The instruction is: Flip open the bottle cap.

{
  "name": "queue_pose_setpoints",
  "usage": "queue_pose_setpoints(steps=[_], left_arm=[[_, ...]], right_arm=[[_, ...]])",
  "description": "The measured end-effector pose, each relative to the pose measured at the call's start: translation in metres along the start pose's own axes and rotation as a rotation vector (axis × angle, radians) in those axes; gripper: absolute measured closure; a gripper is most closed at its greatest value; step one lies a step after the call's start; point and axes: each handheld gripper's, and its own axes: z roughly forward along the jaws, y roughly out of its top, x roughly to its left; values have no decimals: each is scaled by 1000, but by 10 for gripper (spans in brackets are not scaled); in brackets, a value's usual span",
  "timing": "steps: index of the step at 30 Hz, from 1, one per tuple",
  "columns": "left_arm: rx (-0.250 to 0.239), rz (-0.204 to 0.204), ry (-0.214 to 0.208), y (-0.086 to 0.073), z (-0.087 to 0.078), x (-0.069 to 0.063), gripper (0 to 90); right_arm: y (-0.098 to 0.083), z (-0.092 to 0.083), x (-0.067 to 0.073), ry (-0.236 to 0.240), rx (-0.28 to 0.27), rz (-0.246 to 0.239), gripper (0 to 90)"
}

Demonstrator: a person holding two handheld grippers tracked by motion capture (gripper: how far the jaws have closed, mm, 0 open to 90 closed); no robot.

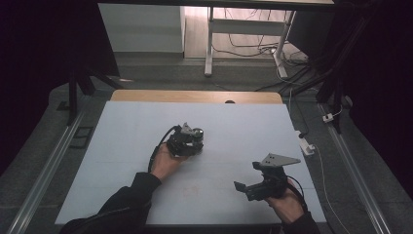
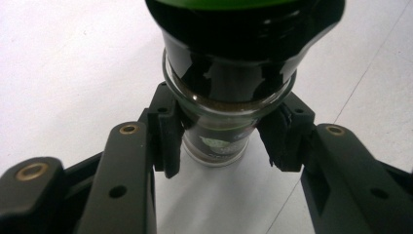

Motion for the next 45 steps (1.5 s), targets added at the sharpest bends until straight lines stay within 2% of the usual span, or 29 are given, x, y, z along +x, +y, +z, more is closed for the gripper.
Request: queue_pose_setpoints(steps=[6, 14, 19, 33, 42, 45], left_arm=[[1, 0, 0, 0, 0, 0, 536], [2, 0, 1, 0, 0, 0, 536], [3, 0, 1, 0, 0, 0, 536], [5, 0, 1, 0, 0, 0, 535], [5, 0, 0, 1, 0, 0, 536], [6, 1, -1, 1, 0, 0, 535]], right_arm=[[8, 12, 0, 25, -5, -30, 0], [19, 27, 2, 55, -12, -38, 0], [28, 39, 4, 78, 12, -46, 0], [46, 65, 4, 31, 55, -75, 0], [59, 80, -1, 24, 76, -67, 0], [63, 86, -2, 25, 77, -79, 0]])
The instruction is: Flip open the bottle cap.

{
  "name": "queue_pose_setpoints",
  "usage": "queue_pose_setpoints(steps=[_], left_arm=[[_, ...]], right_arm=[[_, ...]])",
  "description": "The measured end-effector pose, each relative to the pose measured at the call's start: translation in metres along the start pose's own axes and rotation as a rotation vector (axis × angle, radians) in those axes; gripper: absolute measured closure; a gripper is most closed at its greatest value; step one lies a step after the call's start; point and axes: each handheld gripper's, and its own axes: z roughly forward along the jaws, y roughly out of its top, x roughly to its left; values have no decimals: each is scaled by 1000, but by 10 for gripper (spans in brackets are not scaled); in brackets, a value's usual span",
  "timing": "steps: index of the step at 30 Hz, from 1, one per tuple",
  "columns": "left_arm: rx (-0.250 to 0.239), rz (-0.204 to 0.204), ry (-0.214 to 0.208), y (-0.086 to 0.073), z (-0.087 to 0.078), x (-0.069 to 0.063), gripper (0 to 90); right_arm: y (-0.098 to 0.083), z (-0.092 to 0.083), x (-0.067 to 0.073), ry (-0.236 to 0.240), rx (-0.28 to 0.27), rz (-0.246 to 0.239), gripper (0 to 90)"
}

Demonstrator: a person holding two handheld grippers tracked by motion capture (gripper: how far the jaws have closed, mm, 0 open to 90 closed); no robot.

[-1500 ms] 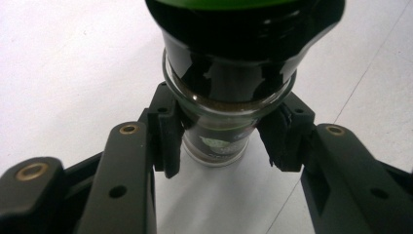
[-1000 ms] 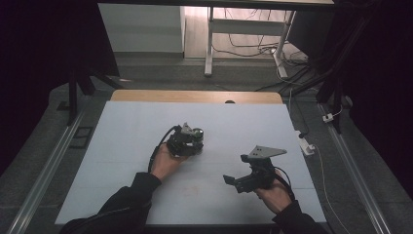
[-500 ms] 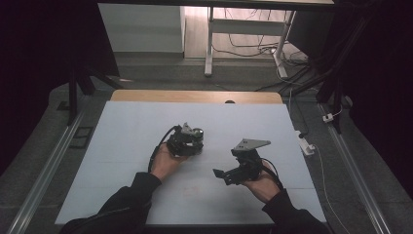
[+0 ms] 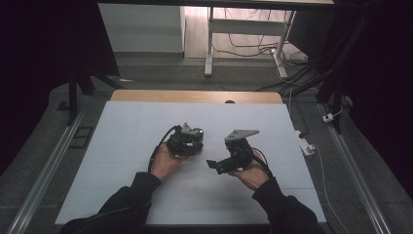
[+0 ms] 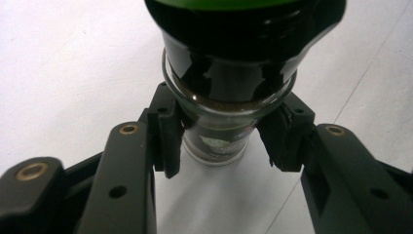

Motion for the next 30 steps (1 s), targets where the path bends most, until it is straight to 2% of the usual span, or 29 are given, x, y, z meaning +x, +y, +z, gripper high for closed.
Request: queue_pose_setpoints(steps=[10, 13, 16, 19, 21, 22, 23, 27, 30], left_arm=[[0, 0, 1, 0, 0, 0, 536], [0, -1, 1, 0, 0, 0, 536], [0, -1, 0, 0, 0, 0, 536], [1, 0, 0, 0, 0, 0, 536], [1, 0, 1, 0, 0, 0, 536], [1, 0, 1, 0, 0, 0, 536], [1, 0, 0, 0, 0, 0, 536], [1, -1, 1, 0, 0, 0, 536], [-1, -3, 3, 0, 0, -1, 536]], right_arm=[[11, 22, -2, -16, 31, -32, 0], [11, 26, -4, -16, 35, -52, 67], [12, 27, -6, -22, 33, -59, 169], [15, 27, -9, -5, 19, -58, 332], [17, 28, -9, -14, 13, -67, 439], [20, 30, -10, -7, 17, -64, 538], [20, 30, -10, -7, 17, -64, 538], [25, 36, -10, 19, 31, -62, 709], [27, 41, -10, 26, 45, -84, 832]])
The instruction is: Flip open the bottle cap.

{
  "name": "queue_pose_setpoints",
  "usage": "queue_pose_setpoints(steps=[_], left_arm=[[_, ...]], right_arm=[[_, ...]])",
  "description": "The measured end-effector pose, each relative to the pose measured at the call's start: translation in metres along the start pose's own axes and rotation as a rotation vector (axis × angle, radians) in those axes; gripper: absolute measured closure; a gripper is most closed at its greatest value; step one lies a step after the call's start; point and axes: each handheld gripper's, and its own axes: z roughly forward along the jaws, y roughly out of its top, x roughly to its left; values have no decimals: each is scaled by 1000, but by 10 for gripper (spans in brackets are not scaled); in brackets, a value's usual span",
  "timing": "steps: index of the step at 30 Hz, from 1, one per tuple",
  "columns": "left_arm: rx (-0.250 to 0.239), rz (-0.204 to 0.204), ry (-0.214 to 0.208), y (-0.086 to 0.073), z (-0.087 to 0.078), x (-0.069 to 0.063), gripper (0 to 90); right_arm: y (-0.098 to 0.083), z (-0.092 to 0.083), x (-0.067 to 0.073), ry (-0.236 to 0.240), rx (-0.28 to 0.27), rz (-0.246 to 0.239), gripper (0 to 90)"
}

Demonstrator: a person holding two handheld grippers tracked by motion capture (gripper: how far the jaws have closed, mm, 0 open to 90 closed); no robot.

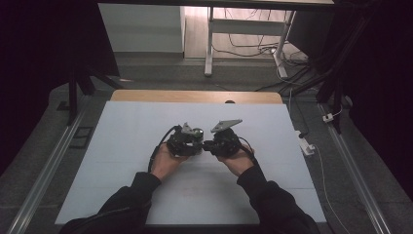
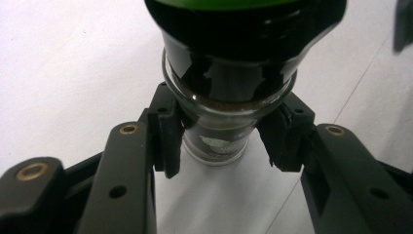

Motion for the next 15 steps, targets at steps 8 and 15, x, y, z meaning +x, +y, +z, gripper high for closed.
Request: queue_pose_setpoints(steps=[8, 15], left_arm=[[4, 3, 0, 0, 0, 0, 536], [4, 2, 0, 0, 0, 0, 536]], right_arm=[[6, 14, -2, 11, 11, 20, 897], [7, 17, -4, 5, 1, 33, 897]])
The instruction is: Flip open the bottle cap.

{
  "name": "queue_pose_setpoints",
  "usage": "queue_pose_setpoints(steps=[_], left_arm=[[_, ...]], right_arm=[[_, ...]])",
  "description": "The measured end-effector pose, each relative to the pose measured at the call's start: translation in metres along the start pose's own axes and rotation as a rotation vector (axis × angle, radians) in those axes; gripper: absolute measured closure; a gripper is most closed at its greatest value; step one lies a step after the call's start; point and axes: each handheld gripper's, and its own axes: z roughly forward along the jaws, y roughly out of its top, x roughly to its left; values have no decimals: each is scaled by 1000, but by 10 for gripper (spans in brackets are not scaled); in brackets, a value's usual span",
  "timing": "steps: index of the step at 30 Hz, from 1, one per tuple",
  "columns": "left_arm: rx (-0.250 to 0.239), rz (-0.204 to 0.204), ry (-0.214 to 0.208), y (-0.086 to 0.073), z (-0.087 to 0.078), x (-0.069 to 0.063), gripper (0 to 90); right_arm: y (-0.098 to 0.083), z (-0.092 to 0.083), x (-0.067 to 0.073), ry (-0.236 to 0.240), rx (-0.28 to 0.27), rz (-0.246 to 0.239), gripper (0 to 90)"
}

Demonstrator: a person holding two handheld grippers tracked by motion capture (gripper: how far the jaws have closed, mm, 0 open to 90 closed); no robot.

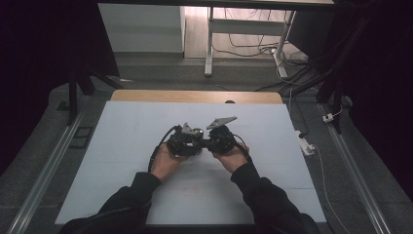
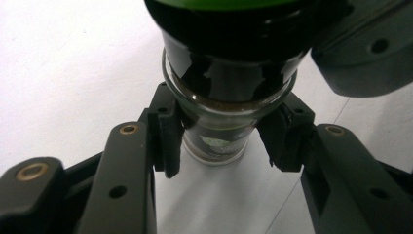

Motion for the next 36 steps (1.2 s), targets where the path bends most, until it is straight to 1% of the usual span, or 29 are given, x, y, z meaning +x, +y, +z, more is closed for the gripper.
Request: queue_pose_setpoints(steps=[5, 8, 16, 21, 28, 32, 35, 36], left_arm=[[0, 0, 1, 0, 0, 0, 536], [0, 0, 2, 0, 0, 0, 536], [-1, 1, 3, 0, 0, 0, 536], [0, 3, 3, 0, 0, 0, 536], [1, 1, 5, 0, 0, 0, 536], [2, 1, 4, 0, 0, 0, 536], [-2, -6, 5, 0, 0, -1, 536], [4, 0, 4, 0, 0, 0, 536]], right_arm=[[0, 0, -1, 9, -7, 3, 897], [2, -2, 0, 11, -22, 5, 897], [3, -6, 1, 25, -30, 7, 897], [7, -9, 2, 17, -53, 4, 897], [8, -10, 0, 10, -60, 13, 898], [10, -12, -1, 5, -74, 15, 898], [11, -12, -2, 4, -79, 14, 898], [12, -13, -2, 1, -81, 13, 898]])
